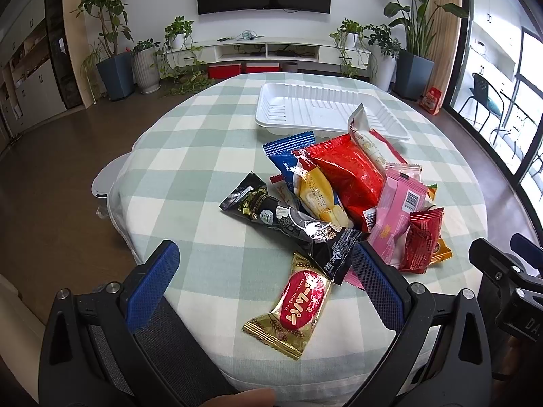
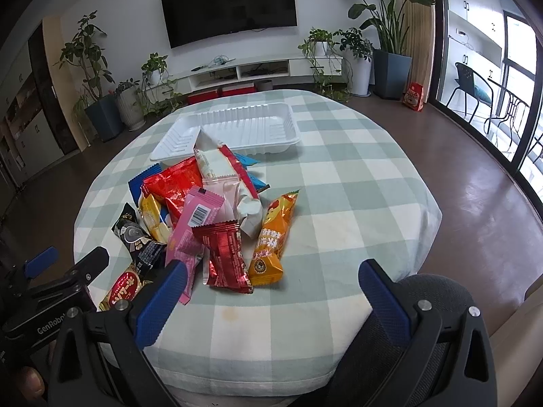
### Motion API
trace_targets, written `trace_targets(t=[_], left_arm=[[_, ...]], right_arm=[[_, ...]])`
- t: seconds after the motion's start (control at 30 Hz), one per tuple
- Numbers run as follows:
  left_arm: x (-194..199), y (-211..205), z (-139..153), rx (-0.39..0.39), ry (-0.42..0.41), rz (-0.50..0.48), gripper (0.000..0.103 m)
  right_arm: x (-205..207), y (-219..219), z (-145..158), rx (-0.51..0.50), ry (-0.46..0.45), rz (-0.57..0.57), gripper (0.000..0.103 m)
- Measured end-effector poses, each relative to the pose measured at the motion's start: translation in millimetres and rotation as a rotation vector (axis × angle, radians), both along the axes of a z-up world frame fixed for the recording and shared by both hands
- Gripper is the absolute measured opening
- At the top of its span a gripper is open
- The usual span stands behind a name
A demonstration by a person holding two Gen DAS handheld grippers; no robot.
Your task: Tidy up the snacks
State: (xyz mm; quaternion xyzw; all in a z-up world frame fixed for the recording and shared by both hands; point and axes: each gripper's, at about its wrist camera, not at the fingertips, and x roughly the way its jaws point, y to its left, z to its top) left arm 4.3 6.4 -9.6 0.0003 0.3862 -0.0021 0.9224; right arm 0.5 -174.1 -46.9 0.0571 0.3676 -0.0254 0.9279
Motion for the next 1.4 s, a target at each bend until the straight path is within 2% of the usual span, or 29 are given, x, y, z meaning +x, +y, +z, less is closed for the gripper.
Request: trace_targets(t=[1.4], left_arm=[[0.8,-0.9,-3.2,0.003,0.008,0.001,0.103]], right_arm=[[-1.5,0.5,-4.2,-0.01,0.017,-0.001,0.103]])
